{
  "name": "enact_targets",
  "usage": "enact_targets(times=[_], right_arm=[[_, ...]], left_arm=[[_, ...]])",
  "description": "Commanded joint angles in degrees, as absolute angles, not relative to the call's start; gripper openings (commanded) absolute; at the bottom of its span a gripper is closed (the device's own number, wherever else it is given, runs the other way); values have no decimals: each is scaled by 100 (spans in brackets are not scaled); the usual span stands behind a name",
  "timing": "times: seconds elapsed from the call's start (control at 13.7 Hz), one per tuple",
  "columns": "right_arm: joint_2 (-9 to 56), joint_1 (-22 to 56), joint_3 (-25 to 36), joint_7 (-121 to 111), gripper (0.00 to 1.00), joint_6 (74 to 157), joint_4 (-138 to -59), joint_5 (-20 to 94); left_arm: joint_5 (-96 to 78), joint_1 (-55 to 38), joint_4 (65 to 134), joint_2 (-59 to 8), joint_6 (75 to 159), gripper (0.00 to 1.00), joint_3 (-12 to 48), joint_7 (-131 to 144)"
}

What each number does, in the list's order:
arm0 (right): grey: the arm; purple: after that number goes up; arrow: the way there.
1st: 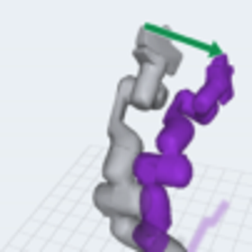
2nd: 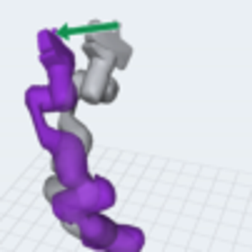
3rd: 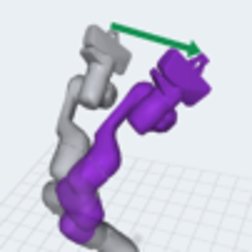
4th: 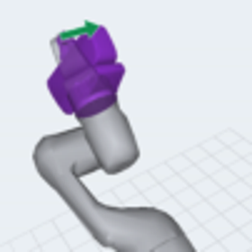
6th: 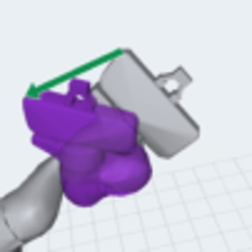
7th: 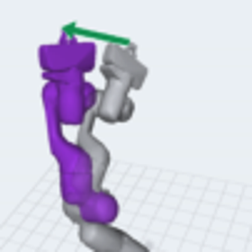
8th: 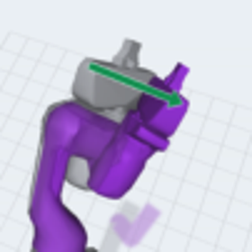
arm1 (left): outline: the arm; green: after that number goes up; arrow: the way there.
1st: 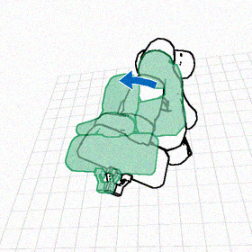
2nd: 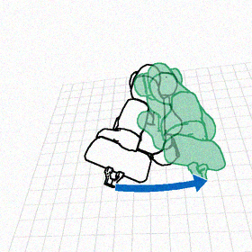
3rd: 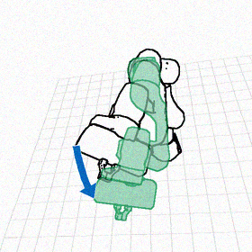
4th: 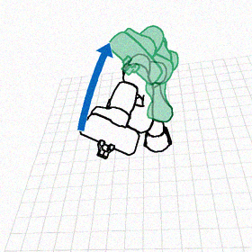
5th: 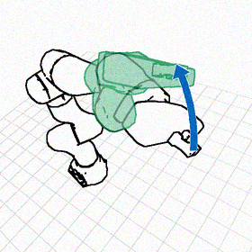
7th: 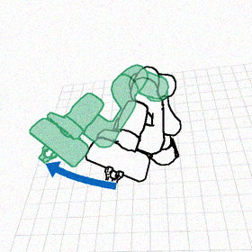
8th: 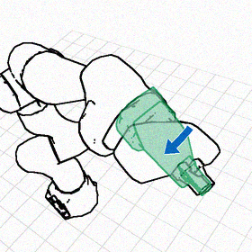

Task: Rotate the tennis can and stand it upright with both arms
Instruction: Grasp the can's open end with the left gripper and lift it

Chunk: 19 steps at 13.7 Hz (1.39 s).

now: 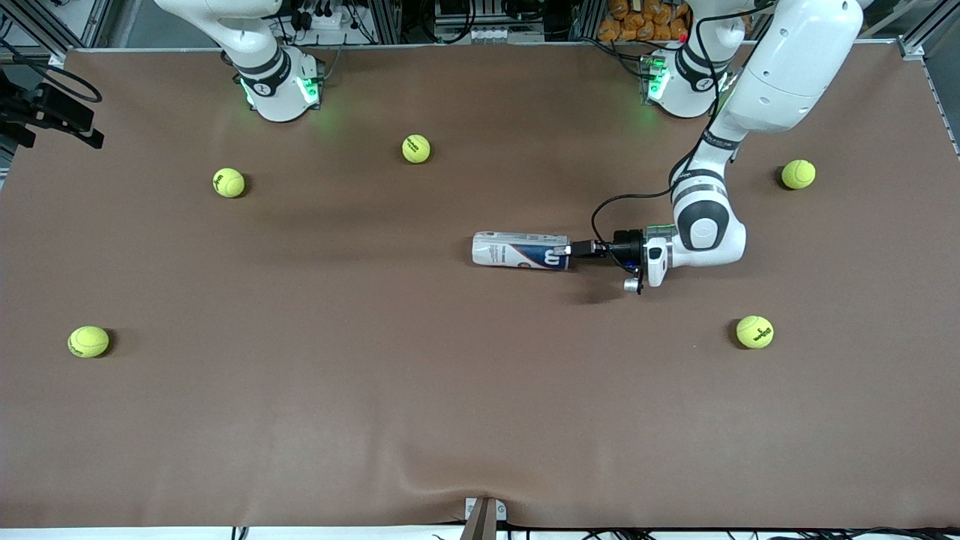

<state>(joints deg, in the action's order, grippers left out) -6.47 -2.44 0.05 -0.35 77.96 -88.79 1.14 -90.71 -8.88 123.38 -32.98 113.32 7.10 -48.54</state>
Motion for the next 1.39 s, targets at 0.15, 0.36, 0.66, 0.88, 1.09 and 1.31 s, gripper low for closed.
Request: enact_targets(times=[0.15,0.36,0.66,0.88,1.09,1.31], right_arm=[[-800,-281,-18,-18,100,7805,-9000,53],[-800,-272,-18,-18,100,7796,-9000,53],[-791,-272,-18,-18,100,7813,-9000,53],[-782,-272,-18,-17,100,7813,-9000,53],[-773,-272,-18,-9,100,7813,-9000,53],[-773,-272,-18,-9,100,7805,-9000,53]], left_arm=[[-9027,-1071,11972,-3138,11399,0,703,-4116],[-9009,-1230,11673,-3085,11408,0,703,-3649],[-8544,-1555,11391,-2638,11793,0,703,-2122],[-7720,-1696,11119,-2356,11988,0,703,-892],[-7094,-2012,10821,-2241,12330,0,703,208],[-6489,-2363,10521,-2224,12663,0,694,1200]])
